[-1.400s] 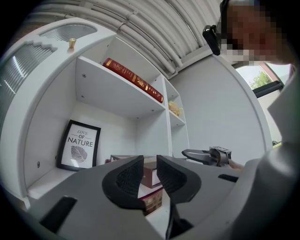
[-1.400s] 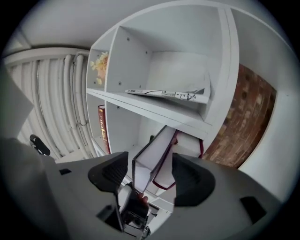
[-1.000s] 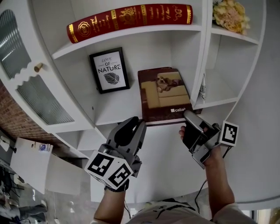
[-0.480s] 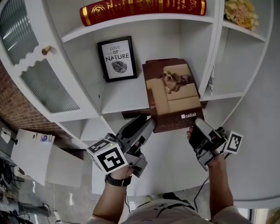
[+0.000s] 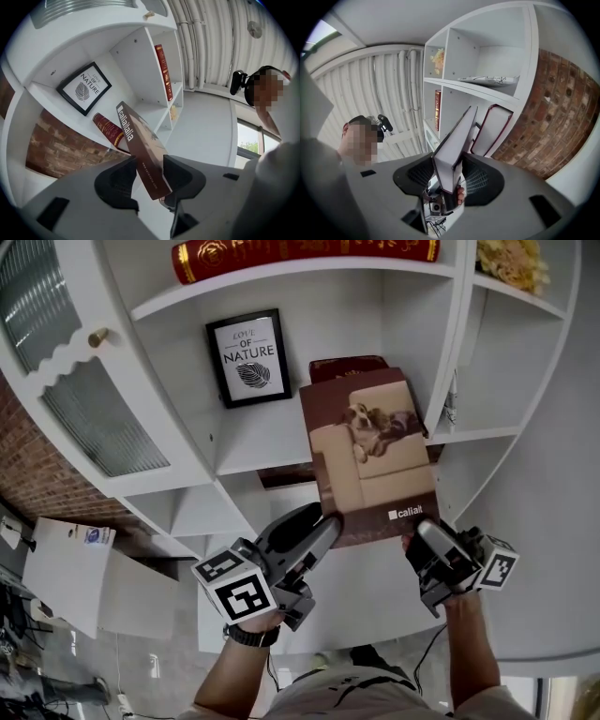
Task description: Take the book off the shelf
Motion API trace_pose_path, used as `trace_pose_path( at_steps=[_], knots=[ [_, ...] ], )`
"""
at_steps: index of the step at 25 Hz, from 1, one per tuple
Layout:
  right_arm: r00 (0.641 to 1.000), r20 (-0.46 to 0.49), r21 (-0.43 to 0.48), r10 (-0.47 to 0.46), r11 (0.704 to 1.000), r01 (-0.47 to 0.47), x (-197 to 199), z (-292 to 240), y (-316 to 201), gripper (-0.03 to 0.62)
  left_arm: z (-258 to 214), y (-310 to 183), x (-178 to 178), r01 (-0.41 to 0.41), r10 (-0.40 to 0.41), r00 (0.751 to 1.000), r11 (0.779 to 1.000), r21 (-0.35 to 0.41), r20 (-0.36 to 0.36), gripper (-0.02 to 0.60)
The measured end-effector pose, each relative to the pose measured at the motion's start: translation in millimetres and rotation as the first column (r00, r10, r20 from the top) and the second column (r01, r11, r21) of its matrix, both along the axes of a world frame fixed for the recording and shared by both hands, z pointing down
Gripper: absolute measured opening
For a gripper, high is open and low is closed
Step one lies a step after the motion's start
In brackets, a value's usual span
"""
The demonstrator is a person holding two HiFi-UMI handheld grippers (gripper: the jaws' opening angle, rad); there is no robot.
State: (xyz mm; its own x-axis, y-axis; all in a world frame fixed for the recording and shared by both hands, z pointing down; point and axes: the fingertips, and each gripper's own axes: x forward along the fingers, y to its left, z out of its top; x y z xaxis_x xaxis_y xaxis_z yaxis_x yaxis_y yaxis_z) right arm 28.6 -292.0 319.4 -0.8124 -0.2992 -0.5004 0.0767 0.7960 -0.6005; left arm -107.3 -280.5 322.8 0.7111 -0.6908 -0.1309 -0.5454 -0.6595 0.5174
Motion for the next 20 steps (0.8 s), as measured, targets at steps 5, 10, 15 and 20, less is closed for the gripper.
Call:
trace_pose_path(
  at_steps=[5, 10, 15, 20],
  knots=[
    [0.999, -0.046, 0.080, -0.003, 0.997, 0.007, 6, 9, 31, 0.193, 9, 27, 3, -0.030, 0.030, 1.000, 0.999, 0.034, 0.002, 0.179],
    [0.997, -0.070, 0.150, 0.018, 0.989, -0.007, 8, 11, 61, 0.193, 17, 53, 6, -0.026, 0.025, 0.999, 0.998, 0.065, 0.023, 0.178],
    [0.997, -0.073, 0.193, 0.031, 0.981, -0.016, 8, 11, 86, 0.192, 18, 76, 8, -0.012, 0.007, 0.998, 0.995, 0.095, 0.057, 0.178],
    [0.997, -0.062, 0.214, 0.041, 0.976, -0.027, 12, 9, 106, 0.192, 16, 96, 10, -0.014, 0.004, 0.996, 0.993, 0.119, 0.089, 0.178]
  ],
)
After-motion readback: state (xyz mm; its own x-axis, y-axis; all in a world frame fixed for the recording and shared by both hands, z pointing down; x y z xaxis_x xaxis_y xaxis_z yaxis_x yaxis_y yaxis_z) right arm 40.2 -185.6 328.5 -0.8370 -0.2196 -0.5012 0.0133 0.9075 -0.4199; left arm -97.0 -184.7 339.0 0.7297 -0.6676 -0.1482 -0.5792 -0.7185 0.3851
